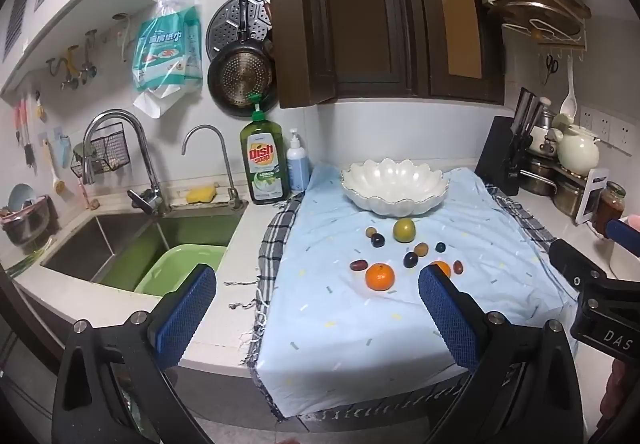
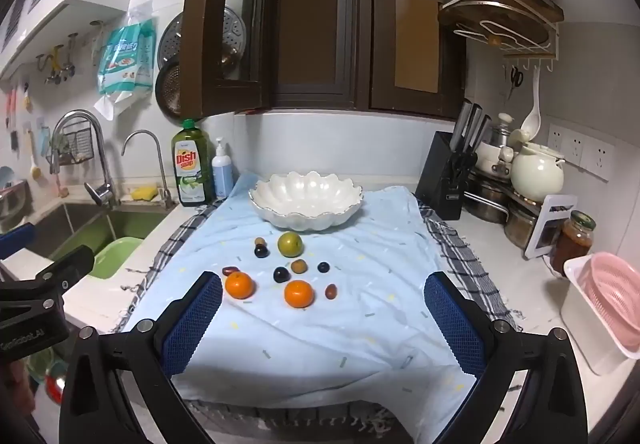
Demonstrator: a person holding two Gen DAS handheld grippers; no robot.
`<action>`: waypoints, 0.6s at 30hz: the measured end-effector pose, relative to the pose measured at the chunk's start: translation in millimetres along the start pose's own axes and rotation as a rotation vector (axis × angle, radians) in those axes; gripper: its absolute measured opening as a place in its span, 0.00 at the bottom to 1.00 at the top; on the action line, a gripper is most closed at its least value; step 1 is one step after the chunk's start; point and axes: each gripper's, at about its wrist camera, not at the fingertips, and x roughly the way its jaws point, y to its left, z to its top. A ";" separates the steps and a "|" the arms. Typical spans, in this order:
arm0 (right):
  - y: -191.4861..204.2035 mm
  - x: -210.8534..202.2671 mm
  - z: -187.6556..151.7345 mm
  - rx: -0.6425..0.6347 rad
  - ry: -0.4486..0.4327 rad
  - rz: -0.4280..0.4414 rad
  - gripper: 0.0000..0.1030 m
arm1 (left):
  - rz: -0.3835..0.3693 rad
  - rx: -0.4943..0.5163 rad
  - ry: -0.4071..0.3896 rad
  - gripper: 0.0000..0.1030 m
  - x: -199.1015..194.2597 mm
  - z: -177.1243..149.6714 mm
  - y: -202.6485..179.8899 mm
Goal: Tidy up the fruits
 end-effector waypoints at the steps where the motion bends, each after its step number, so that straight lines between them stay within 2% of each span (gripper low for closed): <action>1: 0.3 0.2 0.1 -0.003 0.002 0.000 0.99 | 0.002 0.005 -0.004 1.00 -0.5 -0.1 -0.1; 6: 1.7 -0.4 -0.1 -0.006 -0.003 0.004 0.99 | -0.005 0.013 -0.018 1.00 0.1 -6.2 2.7; 11: 0.0 1.6 -4.4 -0.008 -0.008 -0.001 0.99 | 0.021 0.018 -0.048 1.00 -4.3 -2.2 7.1; 18: 5.5 -10.0 8.4 -0.014 -0.019 -0.001 0.99 | 0.007 0.011 -0.050 1.00 -9.6 0.5 9.6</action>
